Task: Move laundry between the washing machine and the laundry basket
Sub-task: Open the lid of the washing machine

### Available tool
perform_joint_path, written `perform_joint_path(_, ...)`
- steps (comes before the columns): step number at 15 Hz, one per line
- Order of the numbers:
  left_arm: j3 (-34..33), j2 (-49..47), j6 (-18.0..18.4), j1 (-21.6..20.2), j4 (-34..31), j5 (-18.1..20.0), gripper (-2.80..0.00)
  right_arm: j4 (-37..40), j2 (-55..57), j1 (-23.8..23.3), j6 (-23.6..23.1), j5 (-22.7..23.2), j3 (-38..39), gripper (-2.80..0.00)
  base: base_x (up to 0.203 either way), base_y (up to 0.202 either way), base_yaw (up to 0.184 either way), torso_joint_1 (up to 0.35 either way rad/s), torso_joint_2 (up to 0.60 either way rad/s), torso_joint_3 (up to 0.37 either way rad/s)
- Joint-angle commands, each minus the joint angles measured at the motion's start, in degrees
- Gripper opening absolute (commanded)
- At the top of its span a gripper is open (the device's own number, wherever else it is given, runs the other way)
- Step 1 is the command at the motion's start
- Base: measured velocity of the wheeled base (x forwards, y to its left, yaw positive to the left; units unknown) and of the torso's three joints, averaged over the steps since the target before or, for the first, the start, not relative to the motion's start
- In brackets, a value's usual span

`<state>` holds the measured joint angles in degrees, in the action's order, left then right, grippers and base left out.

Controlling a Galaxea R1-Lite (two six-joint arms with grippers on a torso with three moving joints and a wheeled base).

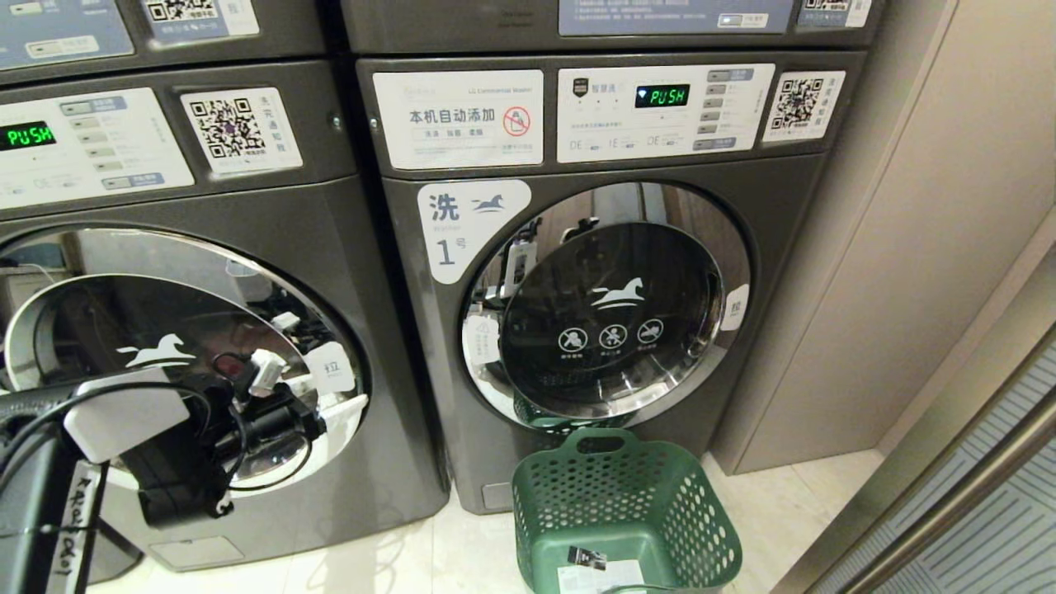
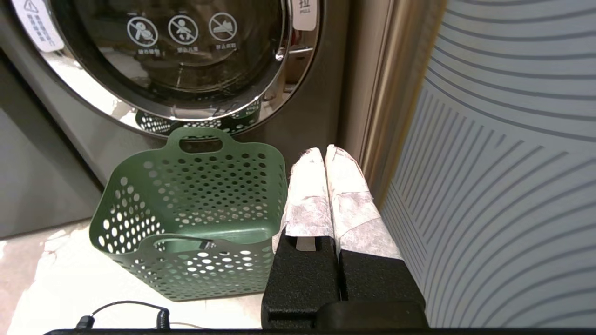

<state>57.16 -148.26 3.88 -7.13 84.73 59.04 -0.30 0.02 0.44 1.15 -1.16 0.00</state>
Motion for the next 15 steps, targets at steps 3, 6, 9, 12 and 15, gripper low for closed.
perform_joint_path(3,-1.0,1.0,0.0,1.4,0.7,-0.4,0.0,0.0,0.0,0.0,0.0,0.0,0.0,-2.8,0.0,0.0,0.0,0.0,0.0,0.0)
perform_joint_path(6,-3.0,2.9,0.3,-3.1,0.7,-0.7,0.0,0.0,0.0,0.0,0.0,0.0,0.0,-2.8,0.0,0.0,0.0,0.0,0.0,0.0)
perform_joint_path(9,-6.9,7.7,-0.5,-10.1,0.3,-0.6,0.0,0.0,0.0,0.0,0.0,0.0,0.0,-2.8,0.0,0.0,0.0,0.0,0.0,0.0)
perform_joint_path(12,-11.6,12.7,-0.9,-18.9,0.2,-0.7,0.0,-0.1,0.0,0.0,0.0,0.0,0.0,-2.8,0.0,0.0,0.0,0.0,0.0,0.0)
perform_joint_path(15,-16.5,18.3,0.2,-28.2,0.3,-1.2,0.0,0.0,0.1,0.0,0.0,0.0,0.0,-2.8,0.0,0.0,0.0,0.0,0.0,0.0)
